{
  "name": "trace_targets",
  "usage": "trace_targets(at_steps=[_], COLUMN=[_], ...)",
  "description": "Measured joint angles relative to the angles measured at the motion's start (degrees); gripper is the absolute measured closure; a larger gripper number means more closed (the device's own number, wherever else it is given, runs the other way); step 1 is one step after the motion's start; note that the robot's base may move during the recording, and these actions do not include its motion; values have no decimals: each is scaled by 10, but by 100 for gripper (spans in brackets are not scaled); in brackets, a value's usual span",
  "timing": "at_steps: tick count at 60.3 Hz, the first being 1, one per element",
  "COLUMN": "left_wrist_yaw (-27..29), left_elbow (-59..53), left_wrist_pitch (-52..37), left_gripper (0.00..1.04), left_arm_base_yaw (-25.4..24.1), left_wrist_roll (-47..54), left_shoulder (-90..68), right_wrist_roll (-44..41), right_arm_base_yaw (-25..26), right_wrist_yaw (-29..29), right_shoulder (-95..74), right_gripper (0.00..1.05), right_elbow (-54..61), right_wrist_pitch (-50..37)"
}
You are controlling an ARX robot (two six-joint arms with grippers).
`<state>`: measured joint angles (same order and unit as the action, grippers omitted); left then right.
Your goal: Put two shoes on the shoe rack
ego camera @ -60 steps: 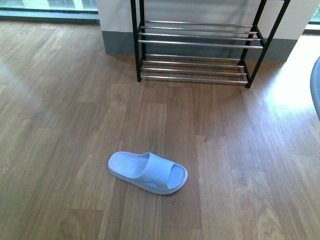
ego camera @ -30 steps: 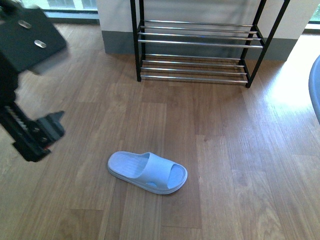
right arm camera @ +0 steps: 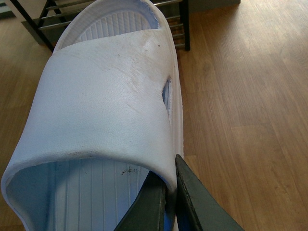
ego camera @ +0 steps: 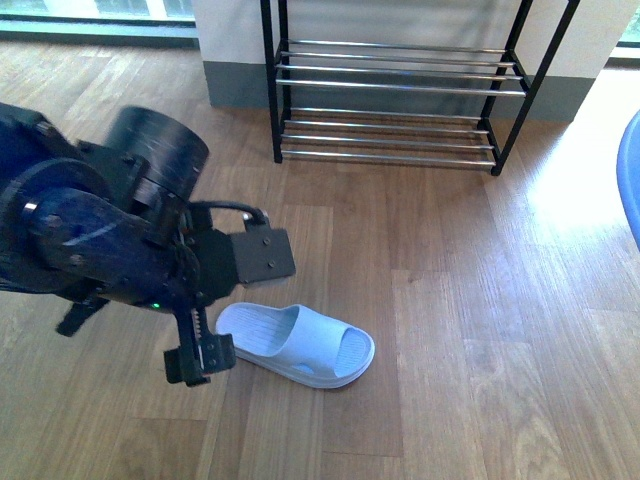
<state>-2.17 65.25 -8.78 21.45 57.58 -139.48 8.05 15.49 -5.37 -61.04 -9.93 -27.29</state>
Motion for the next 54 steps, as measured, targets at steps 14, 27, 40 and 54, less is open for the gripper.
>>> trace_targets(at_steps=[14,27,40,54], left_wrist_yaw=[-24,-46,-61,-67], left_elbow=[126,189,244,284], left_wrist_pitch=[50,67,61,60], left_gripper=[9,9,9,9], left_arm_base_yaw=[3,10,23,31], left_wrist_roll=[-4,-10,-33,-57], left_shoulder=[-122,-194,-258,-289], right_wrist_roll=[0,0,0,0], right_arm_base_yaw=[0,0,0,0], right_wrist_yaw=[0,0,0,0], right_shoulder=[0,0,0,0], right_gripper=[103,103,103,103], right_elbow=[0,0,0,0], right_wrist_pitch=[0,0,0,0])
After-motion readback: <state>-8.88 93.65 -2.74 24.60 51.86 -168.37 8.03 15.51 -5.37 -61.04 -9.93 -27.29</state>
